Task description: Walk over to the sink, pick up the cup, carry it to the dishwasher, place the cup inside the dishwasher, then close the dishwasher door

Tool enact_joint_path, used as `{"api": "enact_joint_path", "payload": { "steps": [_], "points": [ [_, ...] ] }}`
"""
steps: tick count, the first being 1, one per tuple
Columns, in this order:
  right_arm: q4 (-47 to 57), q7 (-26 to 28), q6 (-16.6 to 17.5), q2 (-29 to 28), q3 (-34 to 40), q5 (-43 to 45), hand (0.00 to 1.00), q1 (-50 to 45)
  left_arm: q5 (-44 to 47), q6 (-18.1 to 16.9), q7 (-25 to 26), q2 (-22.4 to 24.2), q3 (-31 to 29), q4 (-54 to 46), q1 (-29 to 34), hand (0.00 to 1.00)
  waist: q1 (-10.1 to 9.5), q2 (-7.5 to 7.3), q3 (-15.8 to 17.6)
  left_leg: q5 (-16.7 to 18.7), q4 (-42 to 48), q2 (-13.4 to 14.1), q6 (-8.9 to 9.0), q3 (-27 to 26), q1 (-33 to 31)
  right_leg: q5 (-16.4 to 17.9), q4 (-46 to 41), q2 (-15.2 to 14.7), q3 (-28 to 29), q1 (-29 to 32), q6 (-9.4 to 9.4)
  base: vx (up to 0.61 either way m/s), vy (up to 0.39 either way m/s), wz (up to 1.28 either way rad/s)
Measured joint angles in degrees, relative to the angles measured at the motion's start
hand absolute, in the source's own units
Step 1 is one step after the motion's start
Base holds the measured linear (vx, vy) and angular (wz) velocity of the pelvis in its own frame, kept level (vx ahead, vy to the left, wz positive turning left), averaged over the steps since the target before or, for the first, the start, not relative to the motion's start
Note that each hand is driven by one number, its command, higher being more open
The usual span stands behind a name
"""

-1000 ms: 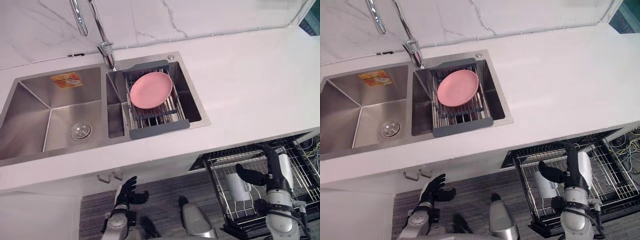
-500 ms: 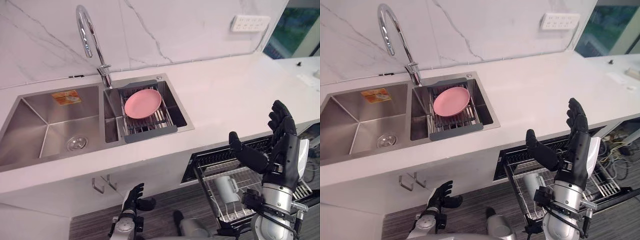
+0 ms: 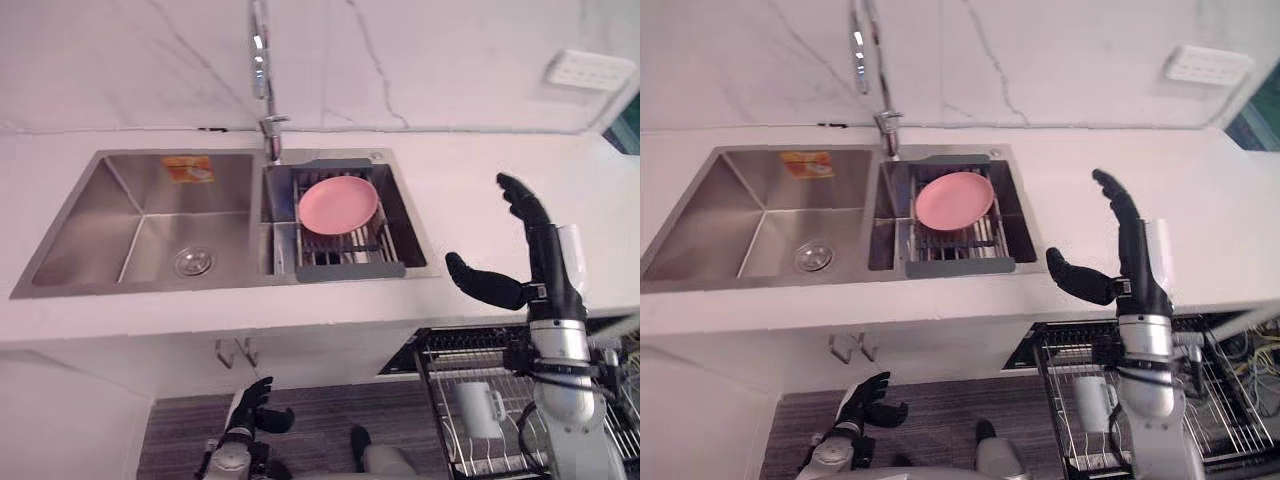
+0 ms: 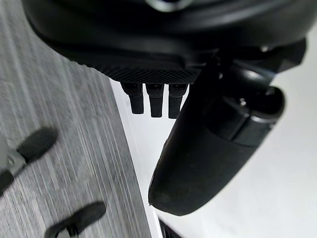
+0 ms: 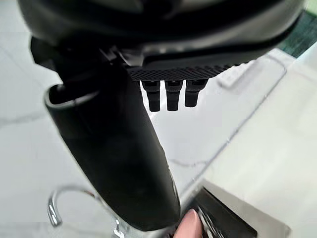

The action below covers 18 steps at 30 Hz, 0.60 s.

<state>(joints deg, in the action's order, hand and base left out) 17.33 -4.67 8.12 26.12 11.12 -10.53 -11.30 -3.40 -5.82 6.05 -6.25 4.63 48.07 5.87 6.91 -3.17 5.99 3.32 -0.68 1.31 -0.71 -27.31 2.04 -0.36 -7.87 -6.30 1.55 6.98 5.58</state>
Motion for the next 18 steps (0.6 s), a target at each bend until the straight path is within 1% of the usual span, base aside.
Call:
{"api": "enact_joint_path", "payload": {
  "steps": [1,4,8,11,14,18],
  "points": [
    [-2.8,0.9,0.0,2.0,-0.1,0.4,0.90,1.7,0.0,-0.1,-0.1,-0.4,-0.9,-0.8,0.7,0.90,-0.11,0.02,0.3,-0.6,-0.6,-0.2,-0.18,0.6,0.0,0.0,0.1,-0.2,-0.7,0.0,0.00,0.09,-0.010,0.34],
    [-8.5,2.9,0.0,6.9,-0.7,1.8,0.90,6.0,0.0,-0.2,-0.4,-0.9,-2.0,-1.0,1.8,0.90,-0.67,0.40,0.8,-0.8,-1.2,-0.6,-0.33,1.6,-0.1,0.1,0.4,-0.6,-1.8,-0.3,0.03,0.05,-0.002,0.20],
    [-12.5,4.3,0.0,12.2,-4.0,2.0,0.90,10.7,0.0,-0.3,-1.2,-0.9,-2.0,-1.0,2.6,0.90,-1.00,1.16,1.3,-1.0,-1.5,-1.0,-0.51,3.3,-0.1,0.2,0.9,-1.1,-3.3,-1.2,0.03,0.03,-0.003,0.19],
    [-14.8,5.3,0.5,14.2,-7.9,2.0,0.90,13.8,0.0,-0.6,-1.3,-0.5,-2.0,-1.0,2.8,0.90,-1.48,1.67,1.6,-1.4,-1.9,-1.1,-0.53,4.0,-0.2,0.4,1.0,-1.2,-3.9,-1.4,0.04,0.01,-0.013,0.13],
    [-17.1,5.8,1.0,14.5,-10.5,1.9,0.90,16.3,0.0,-0.8,-1.3,-0.5,-2.0,-1.4,2.8,0.90,-1.66,2.04,1.8,-2.5,-3.3,-1.2,-0.52,5.0,-0.2,0.5,1.1,-1.2,-5.1,-1.4,-0.07,0.01,-0.022,0.20],
    [-20.2,5.8,1.2,14.7,-11.8,1.9,0.90,18.8,0.0,-0.9,-1.4,-0.3,-1.8,-1.5,2.9,0.90,-1.79,2.28,2.0,-2.9,-3.3,-1.2,-0.26,6.3,-0.5,0.9,1.1,-1.1,-6.4,-1.6,-0.03,0.02,-0.029,0.16]
  ]
}}
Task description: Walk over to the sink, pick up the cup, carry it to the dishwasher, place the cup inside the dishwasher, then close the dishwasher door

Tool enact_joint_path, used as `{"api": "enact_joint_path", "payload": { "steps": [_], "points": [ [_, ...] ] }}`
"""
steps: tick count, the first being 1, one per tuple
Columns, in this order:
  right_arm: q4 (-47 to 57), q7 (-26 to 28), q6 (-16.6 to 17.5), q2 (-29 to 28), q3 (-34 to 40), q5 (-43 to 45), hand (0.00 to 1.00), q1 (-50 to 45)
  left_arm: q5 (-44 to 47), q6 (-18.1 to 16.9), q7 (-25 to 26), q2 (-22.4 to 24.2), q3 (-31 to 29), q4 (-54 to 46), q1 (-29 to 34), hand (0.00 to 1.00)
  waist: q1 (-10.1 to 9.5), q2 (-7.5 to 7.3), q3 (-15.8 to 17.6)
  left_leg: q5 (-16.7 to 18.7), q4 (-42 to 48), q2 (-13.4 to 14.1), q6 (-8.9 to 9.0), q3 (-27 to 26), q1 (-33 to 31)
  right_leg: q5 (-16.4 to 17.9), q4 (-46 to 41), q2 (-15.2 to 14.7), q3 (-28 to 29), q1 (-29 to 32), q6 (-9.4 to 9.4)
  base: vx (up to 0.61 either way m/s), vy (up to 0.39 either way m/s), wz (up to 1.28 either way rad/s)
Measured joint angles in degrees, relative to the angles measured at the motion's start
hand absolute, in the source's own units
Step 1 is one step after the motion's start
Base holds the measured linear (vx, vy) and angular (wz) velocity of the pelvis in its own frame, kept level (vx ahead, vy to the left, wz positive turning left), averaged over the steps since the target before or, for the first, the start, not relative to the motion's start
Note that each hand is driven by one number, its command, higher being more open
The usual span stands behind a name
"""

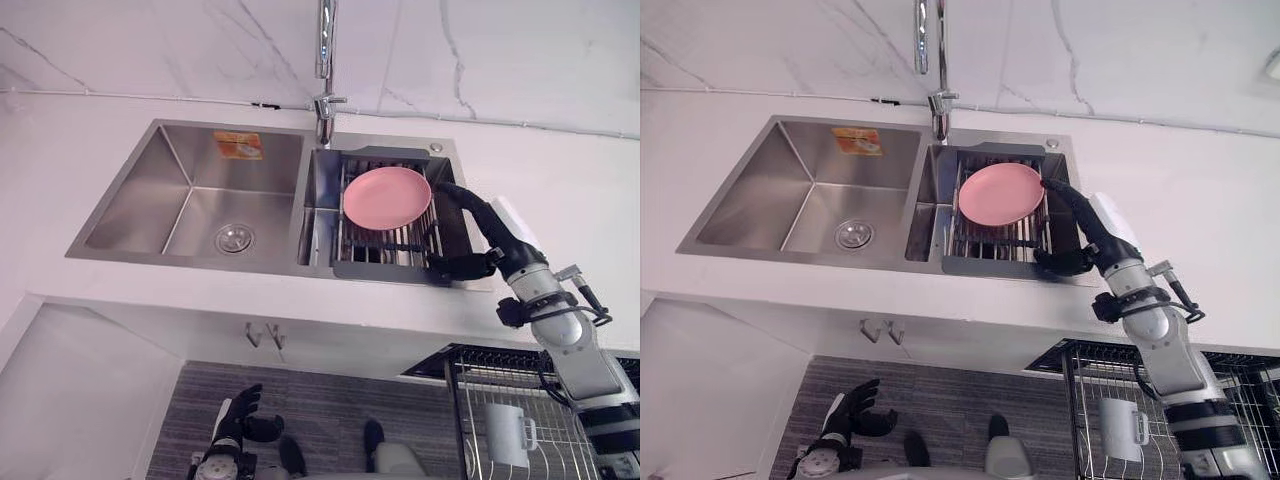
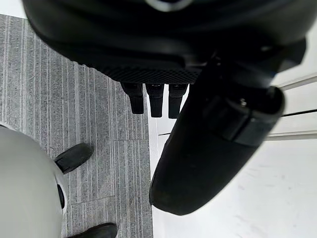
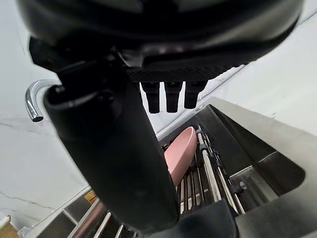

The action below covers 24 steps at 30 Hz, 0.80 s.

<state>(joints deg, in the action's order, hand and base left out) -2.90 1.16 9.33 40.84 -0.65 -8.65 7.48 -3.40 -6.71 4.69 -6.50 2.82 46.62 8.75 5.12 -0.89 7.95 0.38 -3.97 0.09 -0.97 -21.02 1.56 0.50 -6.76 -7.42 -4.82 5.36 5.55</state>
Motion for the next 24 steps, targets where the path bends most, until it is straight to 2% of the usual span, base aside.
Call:
{"api": "enact_joint_path", "payload": {
  "steps": [9,16,24],
  "points": [
    [-6.8,-0.7,0.0,3.4,-3.9,-4.0,0.90,4.6,0.0,-0.1,-0.1,0.7,0.1,0.0,0.4,0.90,-0.20,0.76,0.4,-0.8,-0.3,0.0,0.42,1.1,-0.1,0.5,-0.1,0.0,-1.5,-0.3,-0.10,0.00,-0.017,0.07],
    [-12.4,-3.2,-0.3,3.8,-6.6,-12.1,0.90,9.4,0.0,-0.1,-0.1,0.8,0.5,0.0,0.7,0.90,-0.68,0.84,0.4,-2.0,-1.0,0.1,0.78,3.0,-0.9,0.8,-0.1,-0.1,-3.2,-0.3,-0.32,-0.02,-0.016,0.14],
    [-17.6,-5.5,-1.5,3.5,-8.8,-16.4,0.90,14.8,0.0,-0.2,0.2,0.9,1.0,-0.2,0.8,0.90,-1.42,1.89,1.1,-2.8,-1.0,0.1,0.28,4.0,-2.5,0.7,0.1,-0.3,-4.4,0.8,-0.36,0.01,-0.005,0.09]
  ]
}}
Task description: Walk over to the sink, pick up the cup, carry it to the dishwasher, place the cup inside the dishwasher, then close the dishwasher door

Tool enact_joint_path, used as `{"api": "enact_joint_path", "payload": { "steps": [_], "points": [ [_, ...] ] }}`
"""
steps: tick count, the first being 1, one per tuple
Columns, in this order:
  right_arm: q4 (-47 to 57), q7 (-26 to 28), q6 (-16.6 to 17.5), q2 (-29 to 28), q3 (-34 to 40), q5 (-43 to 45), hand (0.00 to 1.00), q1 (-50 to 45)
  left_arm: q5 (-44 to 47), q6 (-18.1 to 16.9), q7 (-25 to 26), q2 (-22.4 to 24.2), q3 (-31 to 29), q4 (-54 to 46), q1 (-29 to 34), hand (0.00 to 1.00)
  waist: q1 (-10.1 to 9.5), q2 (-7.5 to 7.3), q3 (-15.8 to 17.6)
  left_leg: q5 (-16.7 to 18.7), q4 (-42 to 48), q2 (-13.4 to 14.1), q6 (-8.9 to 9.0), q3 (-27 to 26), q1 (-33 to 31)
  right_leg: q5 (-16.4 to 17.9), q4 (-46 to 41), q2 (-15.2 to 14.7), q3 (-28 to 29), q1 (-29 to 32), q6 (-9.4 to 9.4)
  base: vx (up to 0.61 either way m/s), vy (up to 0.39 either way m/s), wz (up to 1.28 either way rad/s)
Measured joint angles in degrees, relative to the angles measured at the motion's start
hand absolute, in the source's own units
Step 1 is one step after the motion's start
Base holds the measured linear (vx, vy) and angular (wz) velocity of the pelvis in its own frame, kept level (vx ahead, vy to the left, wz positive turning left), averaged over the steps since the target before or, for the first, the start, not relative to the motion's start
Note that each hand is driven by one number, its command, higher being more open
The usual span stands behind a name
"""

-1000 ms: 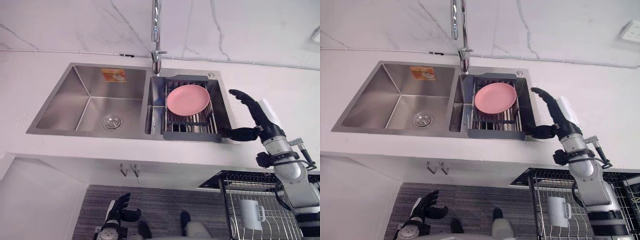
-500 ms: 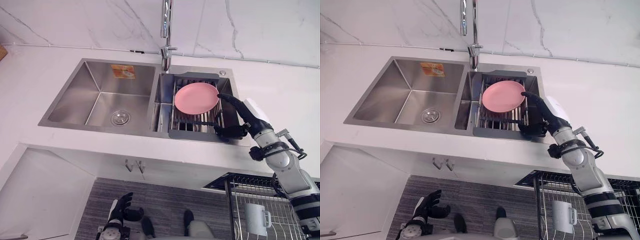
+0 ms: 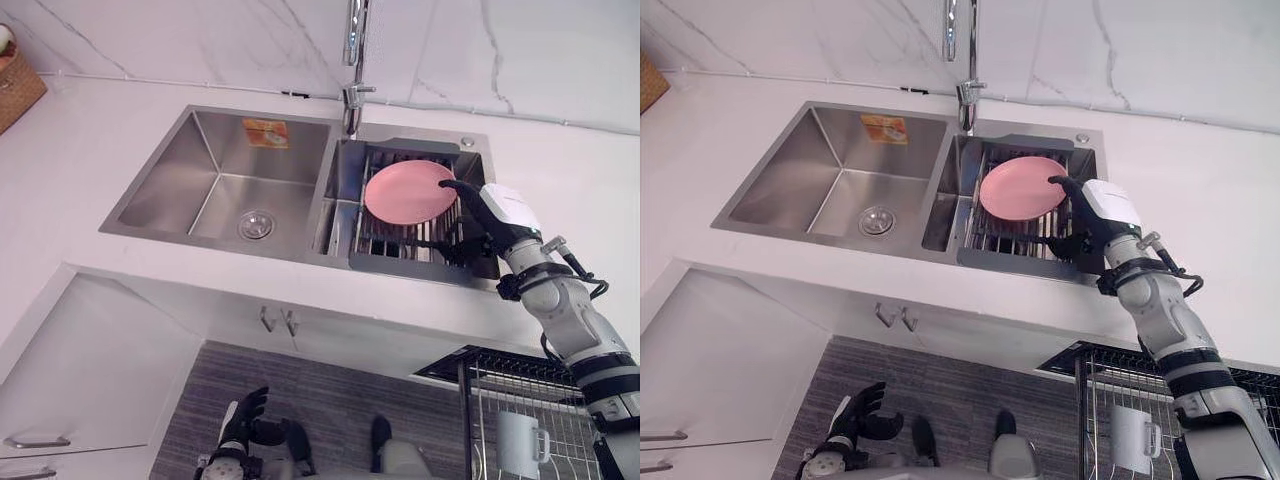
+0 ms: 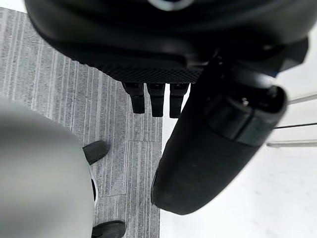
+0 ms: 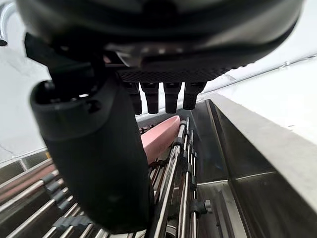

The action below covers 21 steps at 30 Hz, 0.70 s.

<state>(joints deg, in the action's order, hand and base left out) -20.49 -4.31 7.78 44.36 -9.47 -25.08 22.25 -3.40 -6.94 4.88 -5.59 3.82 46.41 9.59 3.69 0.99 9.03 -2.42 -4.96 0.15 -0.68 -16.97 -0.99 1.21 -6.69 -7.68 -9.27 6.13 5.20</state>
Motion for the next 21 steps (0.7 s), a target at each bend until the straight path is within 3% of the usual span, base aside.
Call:
{"api": "enact_joint_path", "payload": {
  "steps": [4,5,16,21],
  "points": [
    [-3.5,-0.7,-0.4,-0.6,-0.5,-1.2,0.90,2.6,0.0,-0.1,0.1,0.0,0.0,-0.9,0.2,0.90,-0.43,0.38,0.5,-0.1,0.0,0.0,0.18,0.9,-0.4,0.0,0.0,-0.1,-0.8,0.0,0.02,0.04,-0.008,0.11],
    [-4.4,-0.9,-0.7,-0.6,-0.8,-1.6,0.30,3.5,0.0,-0.2,0.1,0.0,0.0,-1.2,0.2,0.90,-0.54,0.53,0.7,-0.2,0.0,0.0,0.22,1.1,-0.5,0.0,0.0,-0.1,-1.1,0.0,0.02,0.02,-0.007,0.11],
    [-11.7,-5.9,-2.7,-0.7,-1.7,-3.6,0.30,13.7,0.1,-1.2,0.1,0.0,-0.1,-3.4,0.0,0.90,-1.62,0.95,3.8,-1.1,0.0,0.2,1.14,3.2,-2.6,-0.1,-0.1,-0.2,-3.1,1.1,-0.21,0.01,-0.007,0.10],
    [-6.6,-6.0,-2.6,-1.0,1.5,-3.3,0.30,11.2,0.1,-1.1,0.1,0.0,-1.3,-3.7,-0.1,0.90,-1.44,0.77,3.9,-1.0,0.0,0.6,1.39,3.2,-2.5,-0.1,-0.4,-0.1,-3.2,1.0,-0.25,0.06,-0.005,0.02]
  ]
}}
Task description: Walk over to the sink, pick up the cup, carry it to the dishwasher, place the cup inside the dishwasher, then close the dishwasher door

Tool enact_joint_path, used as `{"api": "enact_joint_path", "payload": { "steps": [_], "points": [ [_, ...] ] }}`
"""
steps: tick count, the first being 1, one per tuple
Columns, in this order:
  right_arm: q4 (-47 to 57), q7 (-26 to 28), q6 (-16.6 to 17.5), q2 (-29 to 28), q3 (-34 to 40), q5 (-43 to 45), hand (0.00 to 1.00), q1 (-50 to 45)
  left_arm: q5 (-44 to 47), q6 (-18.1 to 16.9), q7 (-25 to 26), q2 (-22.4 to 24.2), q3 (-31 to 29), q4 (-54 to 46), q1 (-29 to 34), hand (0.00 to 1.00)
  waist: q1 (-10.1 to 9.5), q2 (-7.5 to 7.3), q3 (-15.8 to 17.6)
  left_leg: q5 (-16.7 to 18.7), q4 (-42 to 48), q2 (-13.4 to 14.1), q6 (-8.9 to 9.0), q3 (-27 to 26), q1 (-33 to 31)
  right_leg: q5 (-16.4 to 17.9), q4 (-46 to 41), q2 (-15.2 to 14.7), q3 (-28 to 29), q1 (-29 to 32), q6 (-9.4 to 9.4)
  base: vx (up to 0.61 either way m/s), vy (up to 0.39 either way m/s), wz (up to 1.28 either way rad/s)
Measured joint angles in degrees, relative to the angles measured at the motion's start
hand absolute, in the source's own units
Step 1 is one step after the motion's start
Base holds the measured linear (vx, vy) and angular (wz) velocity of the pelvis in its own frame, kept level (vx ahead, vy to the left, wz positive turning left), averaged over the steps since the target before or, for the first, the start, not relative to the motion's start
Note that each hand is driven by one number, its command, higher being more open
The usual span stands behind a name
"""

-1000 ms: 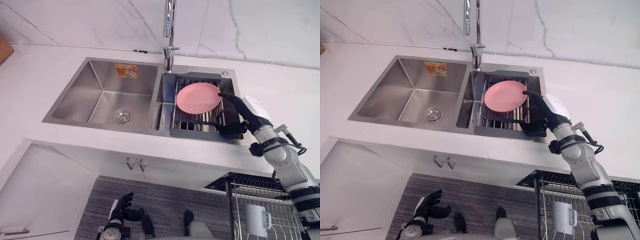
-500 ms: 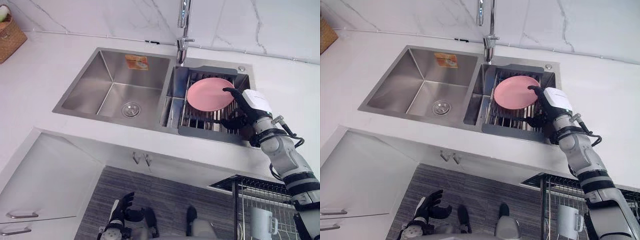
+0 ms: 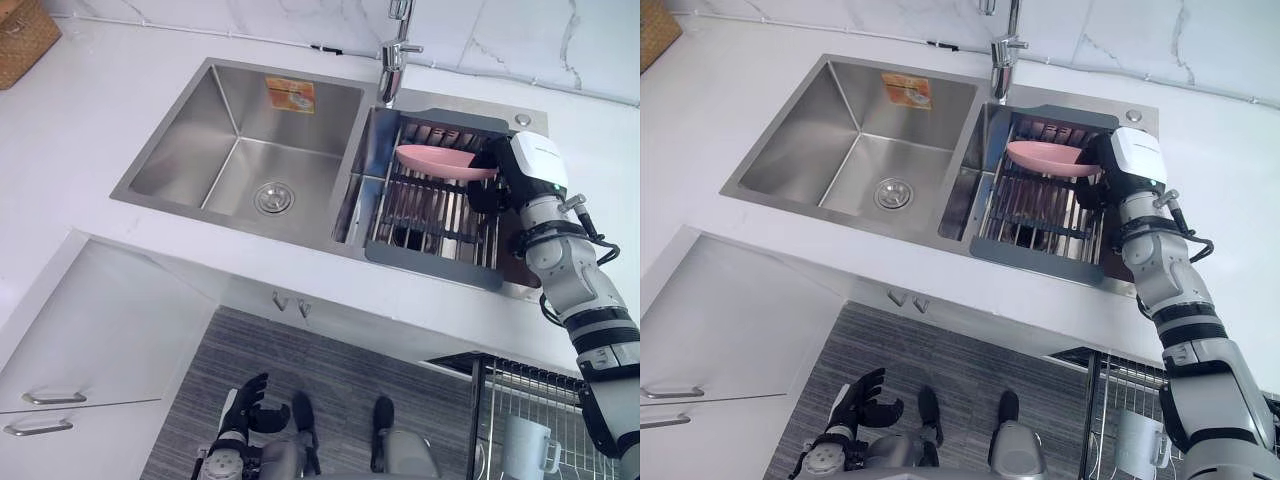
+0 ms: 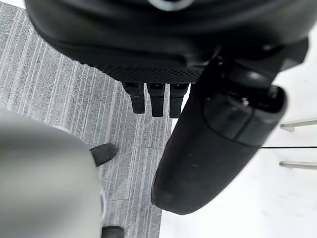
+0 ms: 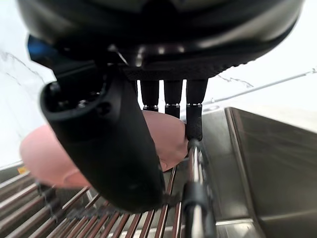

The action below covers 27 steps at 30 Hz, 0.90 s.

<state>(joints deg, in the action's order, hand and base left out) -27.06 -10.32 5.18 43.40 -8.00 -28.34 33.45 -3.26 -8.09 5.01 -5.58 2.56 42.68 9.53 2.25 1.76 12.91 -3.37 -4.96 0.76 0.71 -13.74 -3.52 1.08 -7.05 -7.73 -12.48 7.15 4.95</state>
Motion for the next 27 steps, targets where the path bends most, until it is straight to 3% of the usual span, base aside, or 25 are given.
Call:
{"api": "enact_joint_path", "payload": {
  "steps": [8,13,15,17,20,22,27],
  "points": [
    [23.4,-0.2,1.6,-5.8,15.0,0.1,0.30,-16.8,-0.1,0.3,0.0,0.3,-1.4,0.0,-1.4,0.90,0.99,-0.49,0.3,0.2,0.0,0.9,-0.22,-1.1,1.7,0.2,-0.1,1.1,1.6,-1.1,-0.62,0.02,-0.018,-0.10],
    [33.1,-1.5,2.4,-10.2,23.5,1.9,0.30,-23.0,-0.2,1.0,0.0,0.3,-3.4,0.6,-1.3,0.90,1.77,-2.62,0.2,1.2,0.5,1.9,0.35,-4.3,3.8,0.6,-0.3,2.7,6.6,-1.3,-1.28,-0.03,-0.020,-0.36],
    [34.9,-2.8,2.8,-10.7,23.9,2.6,0.30,-23.5,-0.2,1.2,0.1,0.5,-3.8,1.2,-1.3,0.90,2.76,-3.39,0.2,3.5,5.5,2.1,0.43,-4.5,2.4,0.6,-1.5,3.1,10.0,-0.4,-1.30,-0.02,-0.022,-0.56],
    [37.1,-3.0,3.9,-11.0,23.9,3.9,0.30,-23.7,0.0,1.2,0.5,1.7,-5.2,1.5,-1.2,0.90,1.57,-3.51,0.1,9.6,13.2,3.3,1.52,4.2,0.5,0.5,-2.6,5.2,16.4,1.9,-1.49,0.01,-0.049,-1.21],
    [42.3,-3.2,4.5,-14.5,26.7,4.4,0.30,-29.4,0.0,1.5,1.2,1.8,-6.6,3.1,-1.4,0.90,3.55,-4.07,0.2,11.8,15.8,4.1,1.20,-0.3,0.6,-0.9,-2.7,6.6,21.1,2.8,-0.87,0.00,0.022,-0.96],
    [44.1,-3.2,4.5,-16.3,27.6,4.7,0.30,-31.6,0.0,1.5,1.3,1.9,-7.3,3.4,-1.4,0.90,3.83,-4.16,0.3,12.7,16.4,4.4,0.93,-3.8,1.3,-1.7,-2.4,7.2,24.4,3.4,-0.47,-0.01,0.077,-1.06],
    [48.0,-3.4,4.5,-25.2,31.3,5.8,0.30,-40.0,0.0,1.5,1.7,1.9,-8.9,4.9,-1.3,0.90,6.22,-4.52,0.4,15.4,17.4,4.2,0.23,-14.3,3.4,-4.3,-0.7,8.7,34.7,5.2,1.36,0.00,0.111,-1.10]
  ]
}}
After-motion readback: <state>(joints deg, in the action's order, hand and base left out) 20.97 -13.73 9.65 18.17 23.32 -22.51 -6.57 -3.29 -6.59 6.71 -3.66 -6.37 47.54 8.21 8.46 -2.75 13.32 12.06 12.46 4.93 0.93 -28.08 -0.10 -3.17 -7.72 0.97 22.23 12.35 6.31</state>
